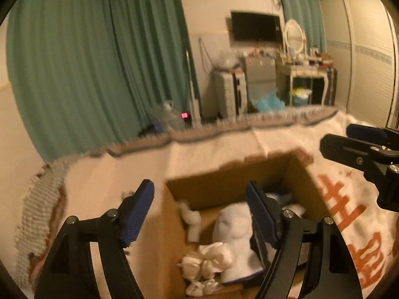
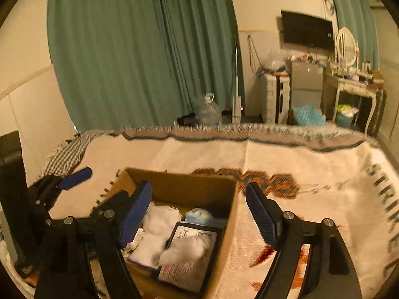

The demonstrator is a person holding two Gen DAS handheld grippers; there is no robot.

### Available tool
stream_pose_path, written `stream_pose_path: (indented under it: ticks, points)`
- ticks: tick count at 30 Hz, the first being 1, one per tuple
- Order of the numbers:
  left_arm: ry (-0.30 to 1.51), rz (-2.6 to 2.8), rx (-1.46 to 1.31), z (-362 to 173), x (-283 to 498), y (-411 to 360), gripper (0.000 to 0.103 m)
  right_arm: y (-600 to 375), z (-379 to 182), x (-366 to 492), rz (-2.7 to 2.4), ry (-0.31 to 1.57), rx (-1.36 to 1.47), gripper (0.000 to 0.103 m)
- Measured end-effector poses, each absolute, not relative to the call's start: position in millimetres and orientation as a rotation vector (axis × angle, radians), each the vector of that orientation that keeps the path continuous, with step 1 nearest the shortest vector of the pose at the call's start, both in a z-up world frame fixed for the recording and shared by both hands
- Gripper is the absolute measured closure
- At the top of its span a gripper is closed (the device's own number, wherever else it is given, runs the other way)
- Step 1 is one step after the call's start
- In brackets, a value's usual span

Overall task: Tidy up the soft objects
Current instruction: 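Open both grippers to drop the packet and toy into the box, then move the left gripper to the white-and-green pipe-cleaner figure and grasp it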

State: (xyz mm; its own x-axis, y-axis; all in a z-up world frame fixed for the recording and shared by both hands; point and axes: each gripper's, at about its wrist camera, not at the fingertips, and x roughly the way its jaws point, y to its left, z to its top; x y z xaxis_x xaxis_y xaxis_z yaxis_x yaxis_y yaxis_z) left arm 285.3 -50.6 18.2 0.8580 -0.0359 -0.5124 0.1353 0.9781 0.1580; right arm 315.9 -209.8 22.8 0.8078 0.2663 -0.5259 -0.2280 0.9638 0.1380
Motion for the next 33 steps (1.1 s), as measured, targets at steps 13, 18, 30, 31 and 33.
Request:
stream_pose_path:
  ticks: [13,18,30,31,33]
  points:
    - [0.157,-0.033,0.132,186,117,-26,0.007,-216,180,142,0.249,0.316,-0.005,0.0]
    - [0.112,-0.009,0.121,191,68,-15,0.007,-210,193,84,0.253,0.271,-0.043,0.0]
    - [0.244,-0.024,0.129,109,61,-10,0.007,-197,122,50,0.267,0.32,0.043,0.0]
    - [0.263,-0.025,0.128,101,65,-9,0.007,-197,112,53,0.269,0.334,0.055,0.0]
    - [0.31,-0.024,0.107,80,77,-5,0.007,-195,89,61,0.258,0.355,0.058,0.0]
